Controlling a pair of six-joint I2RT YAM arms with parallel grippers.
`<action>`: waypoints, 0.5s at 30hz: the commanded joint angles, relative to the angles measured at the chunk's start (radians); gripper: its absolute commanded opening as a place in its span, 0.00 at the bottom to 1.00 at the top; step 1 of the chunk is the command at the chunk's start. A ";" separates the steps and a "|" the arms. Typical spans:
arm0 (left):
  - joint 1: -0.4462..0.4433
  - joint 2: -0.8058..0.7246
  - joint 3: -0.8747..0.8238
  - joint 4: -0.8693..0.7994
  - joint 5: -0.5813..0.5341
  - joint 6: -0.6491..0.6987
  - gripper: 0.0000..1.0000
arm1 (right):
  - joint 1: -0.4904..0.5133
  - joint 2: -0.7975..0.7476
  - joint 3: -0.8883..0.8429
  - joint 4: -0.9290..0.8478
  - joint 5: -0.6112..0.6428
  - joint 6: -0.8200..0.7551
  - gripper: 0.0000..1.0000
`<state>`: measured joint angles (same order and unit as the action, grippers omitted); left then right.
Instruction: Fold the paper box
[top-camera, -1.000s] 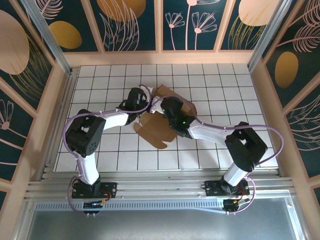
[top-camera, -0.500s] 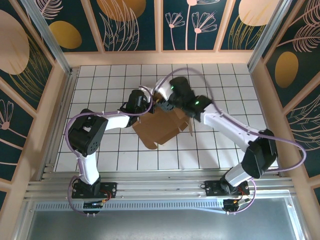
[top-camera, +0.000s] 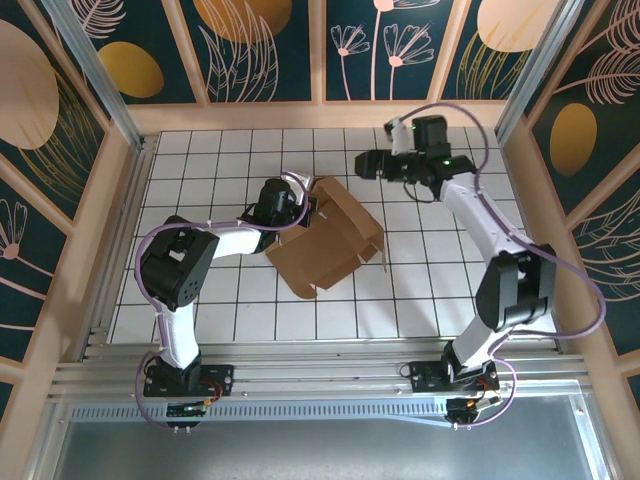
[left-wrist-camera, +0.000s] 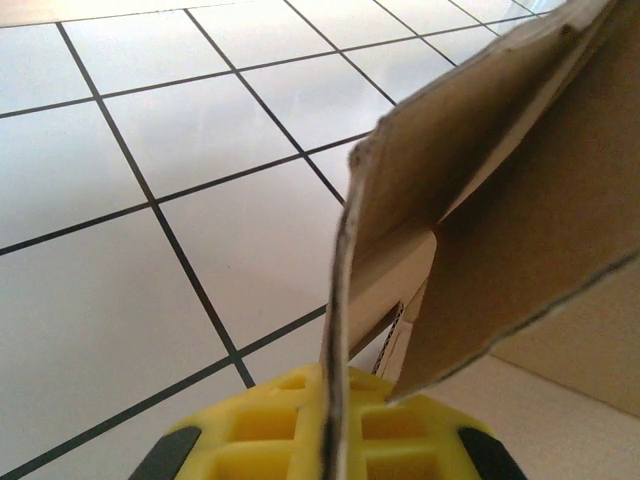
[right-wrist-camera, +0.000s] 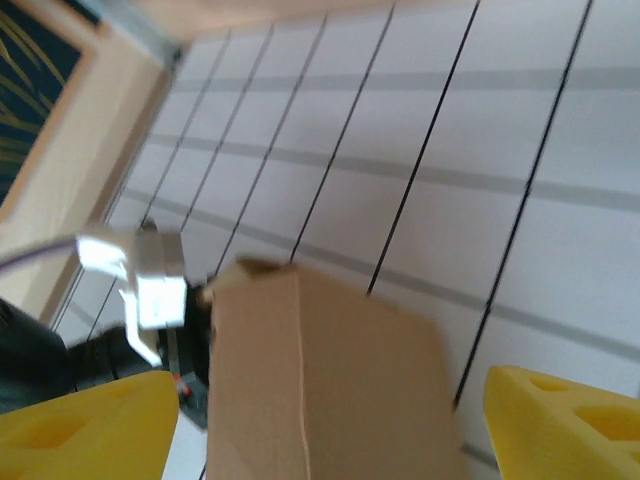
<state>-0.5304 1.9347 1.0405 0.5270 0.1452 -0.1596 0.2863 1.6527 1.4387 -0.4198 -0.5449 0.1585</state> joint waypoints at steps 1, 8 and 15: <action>-0.006 -0.008 0.024 0.004 0.006 0.021 0.00 | 0.014 0.010 -0.030 -0.007 -0.127 0.030 0.82; -0.006 -0.005 0.035 -0.005 0.007 0.028 0.00 | 0.020 0.095 -0.060 0.035 -0.170 0.055 0.74; -0.006 -0.006 0.044 -0.023 0.005 0.041 0.00 | 0.033 0.161 -0.032 0.032 -0.153 0.057 0.70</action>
<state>-0.5304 1.9347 1.0569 0.5095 0.1452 -0.1375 0.3061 1.7935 1.3857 -0.3923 -0.6895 0.2131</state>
